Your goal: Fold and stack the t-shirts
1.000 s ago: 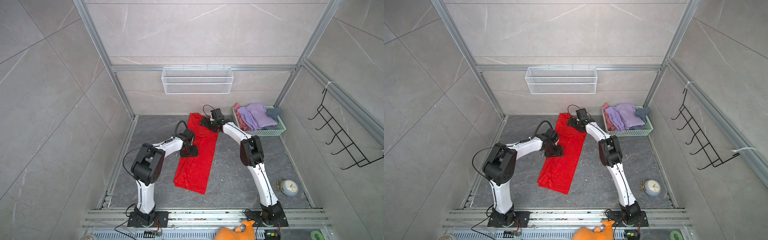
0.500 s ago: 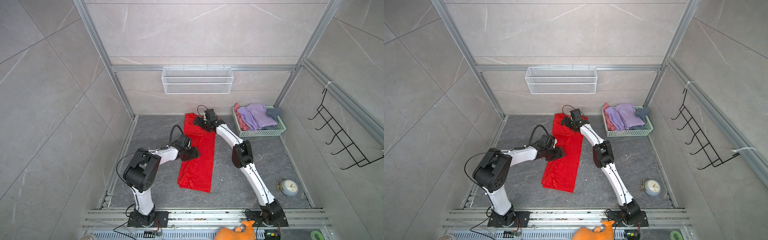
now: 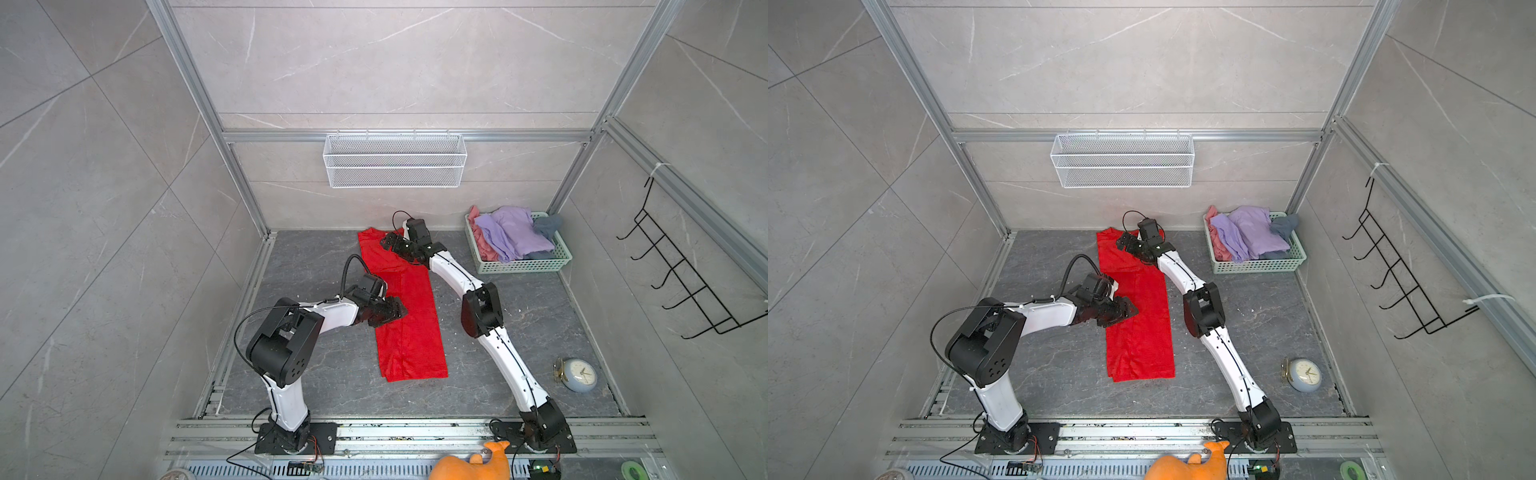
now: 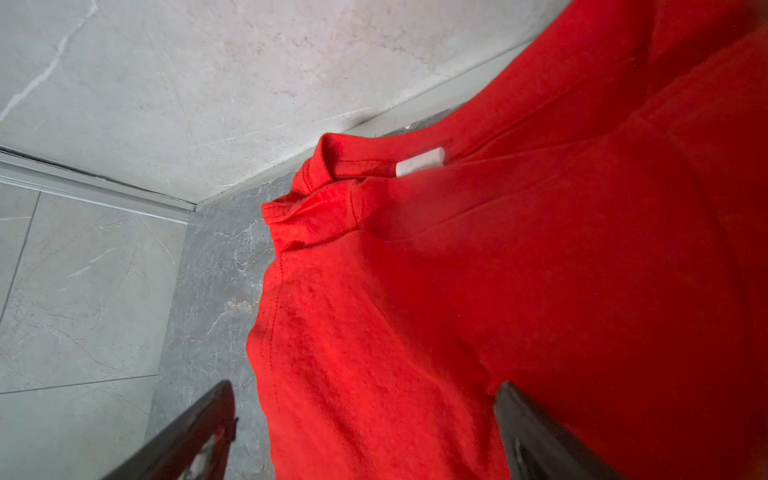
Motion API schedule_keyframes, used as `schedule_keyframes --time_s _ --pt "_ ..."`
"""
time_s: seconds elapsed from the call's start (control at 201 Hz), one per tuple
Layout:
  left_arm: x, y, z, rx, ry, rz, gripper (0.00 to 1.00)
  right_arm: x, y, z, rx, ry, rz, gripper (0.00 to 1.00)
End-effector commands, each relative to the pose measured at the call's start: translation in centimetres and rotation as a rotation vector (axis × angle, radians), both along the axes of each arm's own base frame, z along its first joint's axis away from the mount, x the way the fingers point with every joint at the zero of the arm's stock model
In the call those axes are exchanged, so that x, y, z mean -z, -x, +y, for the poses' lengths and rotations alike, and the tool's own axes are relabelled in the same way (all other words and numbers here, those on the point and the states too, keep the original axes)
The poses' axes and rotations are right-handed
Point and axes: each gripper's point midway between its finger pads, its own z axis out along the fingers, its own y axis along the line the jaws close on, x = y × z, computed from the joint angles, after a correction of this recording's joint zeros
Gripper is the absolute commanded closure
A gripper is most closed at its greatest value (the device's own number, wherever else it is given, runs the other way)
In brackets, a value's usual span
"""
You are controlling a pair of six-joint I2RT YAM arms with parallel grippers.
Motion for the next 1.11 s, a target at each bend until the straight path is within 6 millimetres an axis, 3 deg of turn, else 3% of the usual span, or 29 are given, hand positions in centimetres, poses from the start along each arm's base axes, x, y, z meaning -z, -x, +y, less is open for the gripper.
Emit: schedule_keyframes --time_s 0.0,0.189,0.319,0.334,0.433,0.453,0.478,0.632,0.747,0.886,0.996,1.1 --pt "5.3 4.9 4.1 -0.012 -0.216 0.233 0.3 -2.6 -0.2 -1.9 0.021 0.055 -0.027 0.02" --pt "7.3 6.2 5.9 -0.03 -0.309 0.296 0.3 -7.1 -0.2 -3.4 0.019 0.091 -0.093 0.02" --pt "7.6 6.5 7.4 -0.034 -0.379 0.295 0.3 -9.7 0.2 -4.2 0.02 0.108 -0.117 0.02" --pt "7.6 6.5 7.6 -0.033 -0.388 0.294 0.3 -9.0 0.4 -4.3 0.016 0.12 -0.1 0.02" --pt "6.9 6.0 9.1 -0.036 -0.478 0.264 0.3 -10.0 1.2 -5.0 0.013 0.141 -0.098 0.03" --pt "6.8 6.0 9.4 -0.037 -0.494 0.259 0.3 -9.3 1.4 -5.0 0.011 0.152 -0.087 0.03" --pt "6.6 5.8 9.7 -0.037 -0.509 0.249 0.3 -10.8 1.8 -5.2 0.014 0.151 -0.103 0.03" --pt "5.6 4.9 11.4 -0.05 -0.564 0.21 0.3 -11.5 4.2 -6.9 0.029 0.196 -0.081 0.03" --pt "4.8 4.1 11.3 -0.04 -0.567 0.18 0.3 -11.4 6.8 -8.6 0.047 0.219 -0.063 0.03" --pt "3.3 3.7 8.7 0.001 -0.418 0.136 0.3 -10.7 10.8 -10.5 0.05 0.241 -0.017 0.02" --pt "0.4 3.7 6.6 0.017 -0.268 0.073 0.3 -9.9 14.9 -11.7 0.043 0.231 0.038 0.02" --pt "-3.0 4.3 5.7 0.032 -0.16 0.004 0.3 -8.8 20.0 -12.0 0.001 0.225 0.116 0.02"
